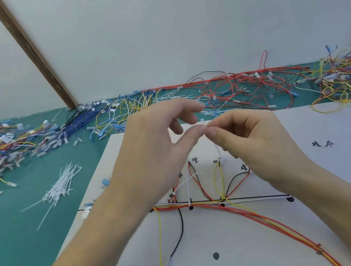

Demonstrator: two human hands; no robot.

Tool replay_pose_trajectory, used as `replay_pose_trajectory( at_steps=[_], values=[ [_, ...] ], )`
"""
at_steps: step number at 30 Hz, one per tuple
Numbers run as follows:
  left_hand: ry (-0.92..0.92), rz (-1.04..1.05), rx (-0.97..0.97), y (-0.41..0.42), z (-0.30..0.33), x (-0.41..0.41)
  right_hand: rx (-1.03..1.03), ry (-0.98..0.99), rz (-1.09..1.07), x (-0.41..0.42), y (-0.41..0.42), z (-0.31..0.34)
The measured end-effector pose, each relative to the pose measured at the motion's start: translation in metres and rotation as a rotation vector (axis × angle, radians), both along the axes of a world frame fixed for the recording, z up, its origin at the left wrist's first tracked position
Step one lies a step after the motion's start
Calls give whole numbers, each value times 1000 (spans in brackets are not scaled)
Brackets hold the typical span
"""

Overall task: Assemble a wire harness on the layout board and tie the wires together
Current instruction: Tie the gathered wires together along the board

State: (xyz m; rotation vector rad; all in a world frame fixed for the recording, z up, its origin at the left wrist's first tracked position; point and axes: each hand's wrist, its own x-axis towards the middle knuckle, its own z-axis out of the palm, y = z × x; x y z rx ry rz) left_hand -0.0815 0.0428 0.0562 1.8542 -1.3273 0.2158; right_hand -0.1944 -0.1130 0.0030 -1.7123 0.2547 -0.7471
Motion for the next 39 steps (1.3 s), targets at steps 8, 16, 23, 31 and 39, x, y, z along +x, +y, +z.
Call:
replay_pose_trajectory(
  at_steps=[8,16,23,31,39],
  values=[
    [-226,-310,414,21,-41,-24,251,174,-34,2,-6,-2],
    [-233,-302,471,18,-42,-17,343,236,-25,2,-5,2],
    [-233,-330,449,18,-46,-13,346,251,-41,1,-7,2],
    [-359,-286,336,30,-61,-15,210,280,-41,-1,-9,1],
    [-234,-254,325,29,-69,-16,-69,321,-72,0,-8,-6]
  ],
)
